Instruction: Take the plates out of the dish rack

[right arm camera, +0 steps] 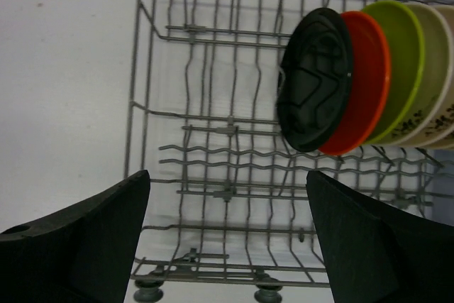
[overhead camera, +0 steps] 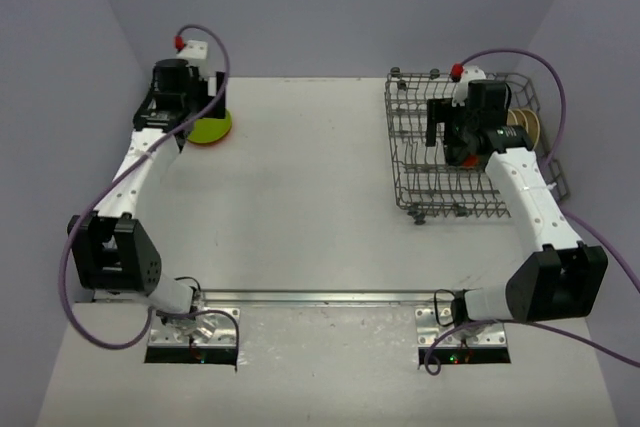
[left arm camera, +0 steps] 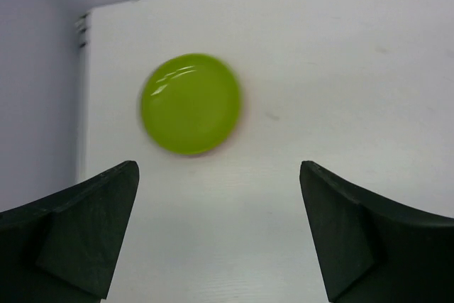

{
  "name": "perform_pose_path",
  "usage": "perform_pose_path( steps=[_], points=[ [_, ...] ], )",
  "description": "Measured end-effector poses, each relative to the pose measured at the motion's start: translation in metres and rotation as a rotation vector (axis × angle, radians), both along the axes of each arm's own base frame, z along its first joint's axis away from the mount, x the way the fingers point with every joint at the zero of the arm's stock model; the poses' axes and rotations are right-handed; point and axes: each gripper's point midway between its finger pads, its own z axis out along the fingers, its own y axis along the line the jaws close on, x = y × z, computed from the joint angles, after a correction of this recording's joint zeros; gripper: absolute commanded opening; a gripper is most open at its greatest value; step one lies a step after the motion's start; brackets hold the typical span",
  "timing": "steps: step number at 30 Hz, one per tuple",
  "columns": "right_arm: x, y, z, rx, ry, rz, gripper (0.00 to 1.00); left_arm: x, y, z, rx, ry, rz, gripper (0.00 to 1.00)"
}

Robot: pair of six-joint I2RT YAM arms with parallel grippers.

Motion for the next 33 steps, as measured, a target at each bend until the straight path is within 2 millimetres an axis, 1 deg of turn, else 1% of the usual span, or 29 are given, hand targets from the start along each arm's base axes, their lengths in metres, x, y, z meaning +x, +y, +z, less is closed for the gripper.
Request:
perform_pose_path(
  steps=[1,2,3,4,6,7,10,12,14,16,17,18,20,23,26,27,28,29,30,31,33],
  points=[
    [0.002,-0.009,-0.002,-0.025,0.002,-0.023,0.89,-0.011,-0.031,0.004,0.045,-0.024,-0.072,1.00],
    [0.004,-0.017,-0.004,-0.041,0.006,-0.045,0.88,-0.020,-0.057,0.005,0.071,-0.041,-0.137,1.00],
    [0.006,-0.025,-0.008,-0.056,0.013,-0.065,0.87,-0.029,-0.075,0.006,0.092,-0.054,-0.182,1.00],
    [0.008,-0.032,-0.013,-0.068,0.023,-0.083,0.85,-0.035,-0.083,0.004,0.111,-0.059,-0.205,1.00],
    [0.012,-0.046,-0.023,-0.088,0.048,-0.116,0.81,-0.045,-0.086,0.000,0.144,-0.056,-0.213,1.00],
    [0.013,-0.052,-0.030,-0.095,0.063,-0.126,0.77,-0.047,-0.086,-0.002,0.161,-0.056,-0.205,1.00],
    [0.019,-0.067,-0.052,-0.107,0.117,-0.156,0.70,-0.052,-0.084,-0.008,0.207,-0.053,-0.179,1.00],
    [0.021,-0.074,-0.066,-0.110,0.155,-0.170,0.67,-0.055,-0.091,-0.008,0.235,-0.062,-0.188,1.00],
    [0.023,-0.080,-0.078,-0.113,0.186,-0.178,0.62,-0.058,-0.099,-0.006,0.252,-0.076,-0.202,1.00],
    [0.027,-0.083,-0.085,-0.113,0.202,-0.185,0.58,-0.060,-0.105,-0.002,0.264,-0.093,-0.212,1.00],
    [0.028,-0.085,-0.088,-0.114,0.207,-0.187,0.54,-0.060,-0.107,0.001,0.268,-0.101,-0.214,1.00],
    [0.031,-0.086,-0.090,-0.115,0.209,-0.187,0.54,-0.060,-0.107,0.003,0.271,-0.109,-0.209,1.00],
    [0.037,-0.087,-0.092,-0.116,0.203,-0.186,0.48,-0.060,-0.105,0.006,0.275,-0.118,-0.197,1.00],
    [0.044,-0.088,-0.097,-0.117,0.201,-0.185,0.47,-0.059,-0.103,0.007,0.280,-0.127,-0.182,1.00],
    [0.054,-0.089,-0.101,-0.120,0.197,-0.185,0.43,-0.059,-0.101,0.008,0.285,-0.129,-0.171,1.00],
    [0.057,-0.090,-0.102,-0.122,0.196,-0.185,0.40,-0.059,-0.100,0.008,0.285,-0.130,-0.169,1.00],
    [0.060,-0.090,-0.102,-0.124,0.193,-0.186,0.34,-0.059,-0.100,0.008,0.286,-0.131,-0.167,1.00],
    [0.064,-0.091,-0.101,-0.127,0.188,-0.184,0.23,-0.059,-0.100,0.008,0.286,-0.131,-0.165,1.00],
    [0.066,-0.091,-0.100,-0.128,0.183,-0.184,0.18,-0.059,-0.100,0.009,0.286,-0.131,-0.165,1.00],
    [0.068,-0.092,-0.099,-0.132,0.179,-0.184,0.09,-0.059,-0.100,0.008,0.286,-0.131,-0.164,1.00],
    [0.070,-0.094,-0.096,-0.141,0.172,-0.184,0.00,-0.059,-0.100,0.008,0.283,-0.131,-0.165,1.00]
  ],
)
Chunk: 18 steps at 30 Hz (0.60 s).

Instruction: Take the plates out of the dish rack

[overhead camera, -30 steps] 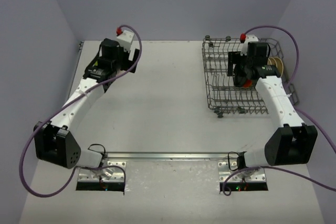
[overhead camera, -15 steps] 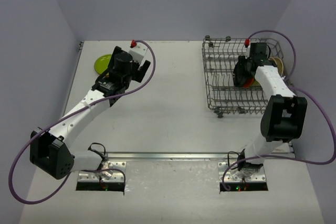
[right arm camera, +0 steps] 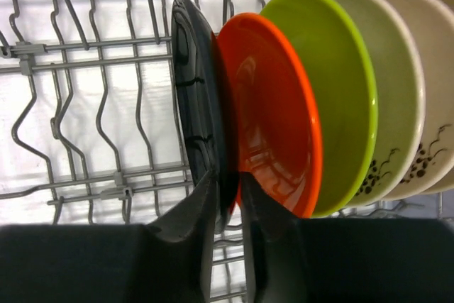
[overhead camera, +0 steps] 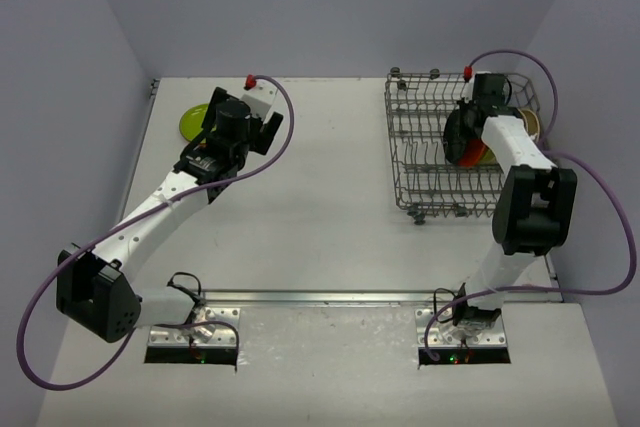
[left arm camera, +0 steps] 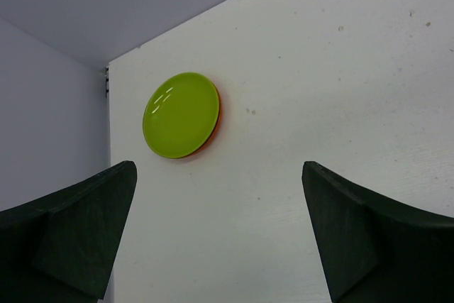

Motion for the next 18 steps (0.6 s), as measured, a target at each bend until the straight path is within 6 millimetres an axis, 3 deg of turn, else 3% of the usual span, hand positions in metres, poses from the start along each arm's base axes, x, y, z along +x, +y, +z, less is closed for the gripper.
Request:
perform_pose_path(
  steps=[5,9,14,16,18],
  points=[
    [-0.003,-0.010,0.007,-0.044,0.000,-0.014,0.00,0.000,-0.003,-0.001,-0.017,0.007,-0.013,1.00],
    [-0.008,-0.012,0.032,-0.076,-0.037,0.006,0.00,-0.001,-0.008,0.006,-0.052,0.007,-0.020,1.00],
    [-0.021,-0.001,0.098,-0.069,-0.168,0.067,0.00,0.001,-0.028,0.034,-0.160,-0.004,-0.087,1.00],
    [-0.025,0.011,0.142,-0.046,-0.264,0.112,0.00,0.000,-0.038,0.049,-0.208,-0.014,-0.126,1.00],
    [-0.027,0.031,0.173,0.009,-0.331,0.196,0.00,-0.002,-0.049,0.059,-0.249,-0.011,-0.179,1.00]
  ],
)
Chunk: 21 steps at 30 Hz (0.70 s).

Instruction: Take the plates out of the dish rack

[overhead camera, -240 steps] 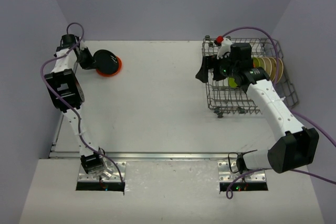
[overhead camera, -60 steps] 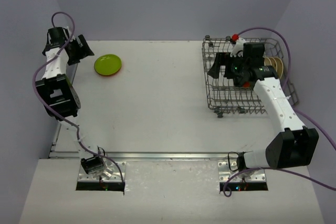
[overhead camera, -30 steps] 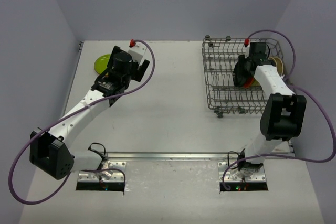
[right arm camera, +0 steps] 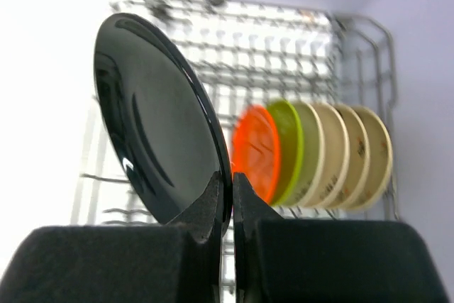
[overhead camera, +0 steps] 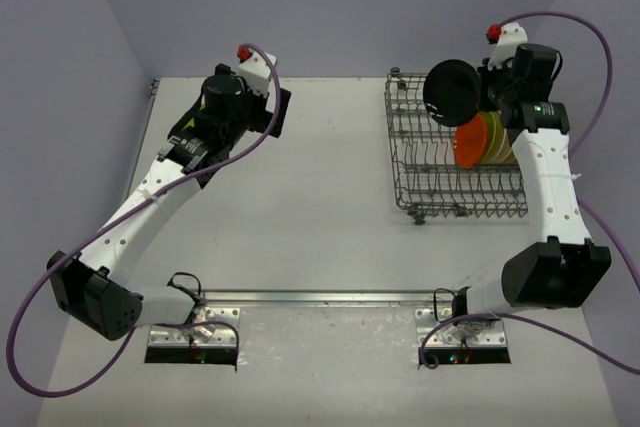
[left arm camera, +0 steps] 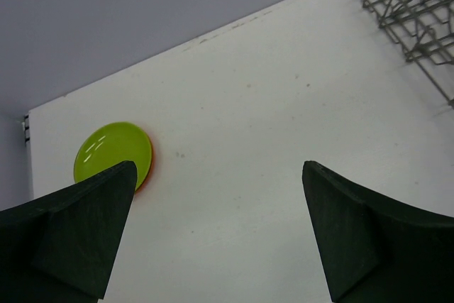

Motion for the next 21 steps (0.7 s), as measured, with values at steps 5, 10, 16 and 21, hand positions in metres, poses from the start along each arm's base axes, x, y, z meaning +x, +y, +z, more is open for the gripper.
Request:
perform_pose_path(
  steps=[5,10,16,21],
  points=[
    [-0.013,0.065,0.029,0.104,-0.041,0.249,0.00,-0.012,-0.034,0.019,-0.090,0.029,-0.181,0.97],
    [-0.054,0.175,-0.006,0.214,0.081,0.565,0.00,-0.034,-0.071,0.013,-0.182,0.124,-0.383,0.90],
    [-0.093,0.234,-0.024,0.340,0.196,0.727,0.00,-0.052,-0.099,-0.025,-0.251,0.318,-0.517,0.79],
    [-0.102,0.250,-0.022,0.404,0.211,0.767,0.00,-0.060,-0.110,-0.048,-0.283,0.433,-0.563,0.65]
  ],
)
